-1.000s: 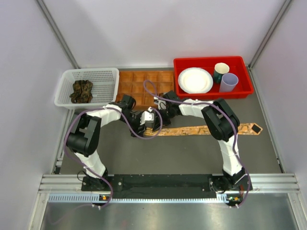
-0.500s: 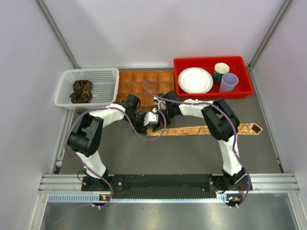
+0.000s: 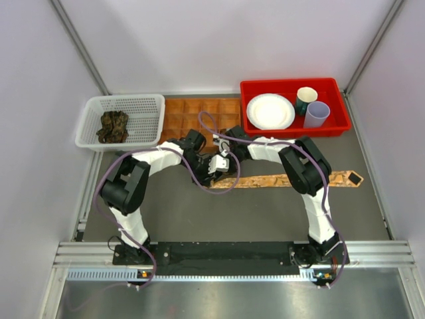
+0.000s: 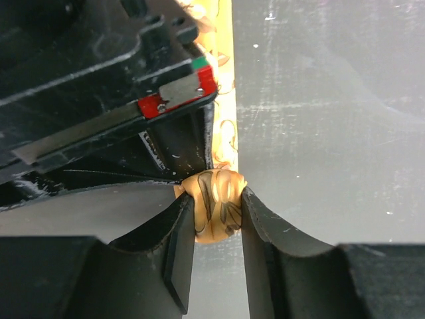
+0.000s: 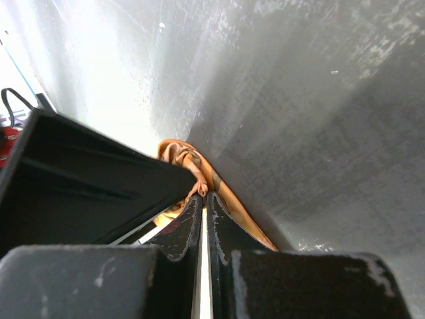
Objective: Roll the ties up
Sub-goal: Roll the tie at the center of the board.
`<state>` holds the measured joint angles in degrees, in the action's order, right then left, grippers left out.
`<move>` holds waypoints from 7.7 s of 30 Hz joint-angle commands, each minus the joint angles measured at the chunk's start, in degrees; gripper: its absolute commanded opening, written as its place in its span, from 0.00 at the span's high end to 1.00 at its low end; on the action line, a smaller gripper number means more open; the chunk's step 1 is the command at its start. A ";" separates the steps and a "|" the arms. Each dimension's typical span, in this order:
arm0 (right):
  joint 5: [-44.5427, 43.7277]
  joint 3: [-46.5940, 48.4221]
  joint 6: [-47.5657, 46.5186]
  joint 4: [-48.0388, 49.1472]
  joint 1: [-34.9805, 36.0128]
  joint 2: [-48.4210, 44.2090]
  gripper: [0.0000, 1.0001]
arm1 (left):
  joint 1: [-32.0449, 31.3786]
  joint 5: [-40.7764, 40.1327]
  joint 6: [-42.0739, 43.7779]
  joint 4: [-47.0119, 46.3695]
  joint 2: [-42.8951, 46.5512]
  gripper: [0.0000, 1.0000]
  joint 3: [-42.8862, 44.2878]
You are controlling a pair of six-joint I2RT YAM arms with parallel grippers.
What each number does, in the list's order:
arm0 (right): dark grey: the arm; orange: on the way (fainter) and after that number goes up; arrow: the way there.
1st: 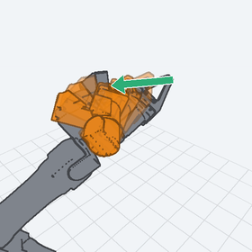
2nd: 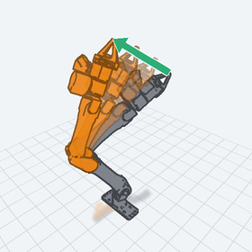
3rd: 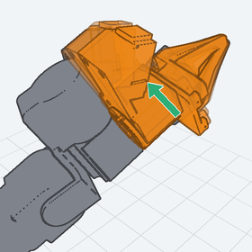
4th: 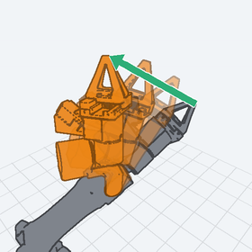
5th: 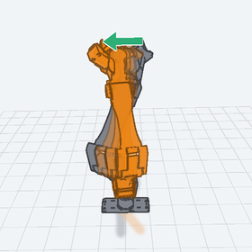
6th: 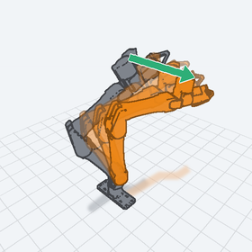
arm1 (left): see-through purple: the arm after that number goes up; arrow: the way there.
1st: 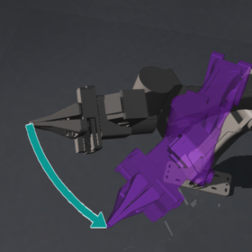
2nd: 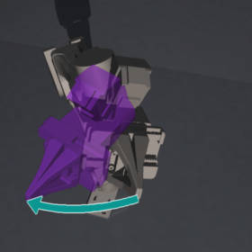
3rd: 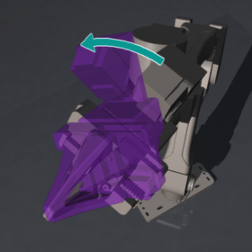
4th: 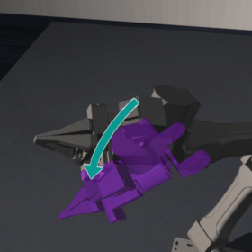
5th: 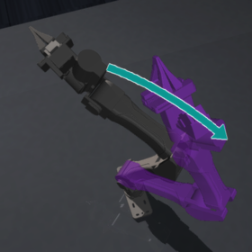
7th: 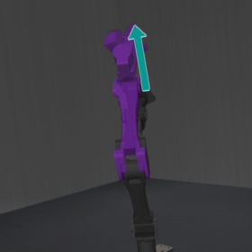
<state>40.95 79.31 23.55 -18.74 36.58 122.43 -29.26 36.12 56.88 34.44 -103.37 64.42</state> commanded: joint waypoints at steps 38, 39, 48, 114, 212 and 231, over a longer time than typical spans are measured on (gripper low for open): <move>7.48 -1.97 7.73 1.69 -2.48 -4.05 0.67 | -0.80 -10.72 2.09 1.95 -4.91 0.76 -3.43; 7.57 -1.79 7.91 2.04 -2.48 -3.43 0.68 | -0.72 -10.72 2.18 2.04 -5.00 0.76 -3.43; 4.58 -1.35 6.95 1.97 -2.65 -1.67 1.00 | -0.72 -10.02 2.88 2.56 -4.38 0.71 -4.04; -0.96 -5.13 -2.19 -2.62 -4.23 -2.81 1.00 | 6.58 3.34 -9.08 -7.81 10.82 0.01 -10.19; -2.28 -0.91 -6.50 -13.60 -4.23 3.25 1.00 | 8.60 17.83 -23.61 -29.96 20.59 0.01 -21.17; -2.63 -0.21 -7.20 -15.54 -4.32 4.57 1.00 | 1.49 -2.19 -0.98 -15.98 9.24 0.22 -14.06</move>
<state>46.35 79.99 14.48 -28.18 33.32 122.50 -26.83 35.59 54.15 18.31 -93.21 47.99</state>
